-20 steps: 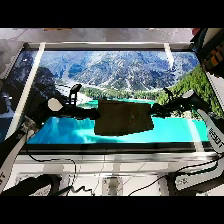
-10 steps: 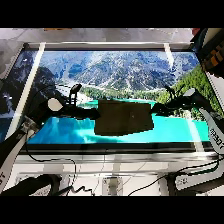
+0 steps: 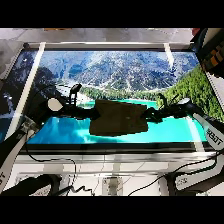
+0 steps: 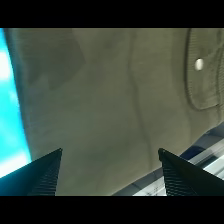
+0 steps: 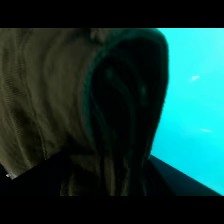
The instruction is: Fold the clothes and pants, and hang the long-sleeved shirts on hangers.
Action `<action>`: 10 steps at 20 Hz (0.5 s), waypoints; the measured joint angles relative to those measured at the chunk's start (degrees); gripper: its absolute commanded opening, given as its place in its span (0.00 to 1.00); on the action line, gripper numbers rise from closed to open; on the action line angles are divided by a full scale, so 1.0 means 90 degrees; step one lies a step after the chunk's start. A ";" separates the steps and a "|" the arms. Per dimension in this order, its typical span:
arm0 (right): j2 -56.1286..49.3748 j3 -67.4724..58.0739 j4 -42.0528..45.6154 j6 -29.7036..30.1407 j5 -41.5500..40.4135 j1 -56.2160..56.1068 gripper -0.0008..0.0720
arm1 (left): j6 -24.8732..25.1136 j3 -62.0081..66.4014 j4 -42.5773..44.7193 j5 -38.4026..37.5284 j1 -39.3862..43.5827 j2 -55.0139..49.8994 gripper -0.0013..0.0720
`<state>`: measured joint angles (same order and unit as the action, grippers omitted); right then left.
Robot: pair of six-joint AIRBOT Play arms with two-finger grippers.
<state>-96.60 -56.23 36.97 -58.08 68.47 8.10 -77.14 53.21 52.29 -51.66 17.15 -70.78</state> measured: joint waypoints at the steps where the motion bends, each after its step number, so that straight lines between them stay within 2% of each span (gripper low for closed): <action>1: -0.0032 0.0027 -0.0214 0.0151 -0.0039 -0.0121 0.76 | 0.0000 0.0000 0.0017 -0.0002 0.0000 0.0000 0.97; 4: -0.0092 0.0083 -0.0913 0.0551 -0.0211 -0.0578 0.76 | 0.0002 0.0000 0.0073 0.0002 0.0002 0.0002 0.97; 5: -0.0097 0.0087 -0.1095 0.0636 -0.0287 -0.0729 0.72 | 0.0002 0.0000 0.0097 0.0002 0.0000 0.0000 0.97; 6: -0.0100 0.0092 -0.1302 0.0702 -0.0335 -0.0886 0.50 | 0.0002 0.0000 0.0104 0.0002 0.0002 0.0000 0.97; 7: -0.0107 0.0092 -0.1447 0.0746 -0.0457 -0.1027 0.21 | 0.0002 0.0000 0.0119 0.0000 0.0000 0.0000 0.97; 8: -0.0109 0.0097 -0.1566 0.0780 -0.0549 -0.1178 0.07 | 0.0002 0.0000 0.0121 0.0002 0.0000 0.0002 0.97; 10: -0.0109 0.0090 -0.1865 0.0838 -0.0743 -0.1409 0.06 | 0.0061 0.0000 0.0136 0.0002 0.0000 0.0002 0.97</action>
<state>-97.58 -55.42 20.18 -50.54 61.78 -4.58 -76.60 53.21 53.52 -51.64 17.15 -70.76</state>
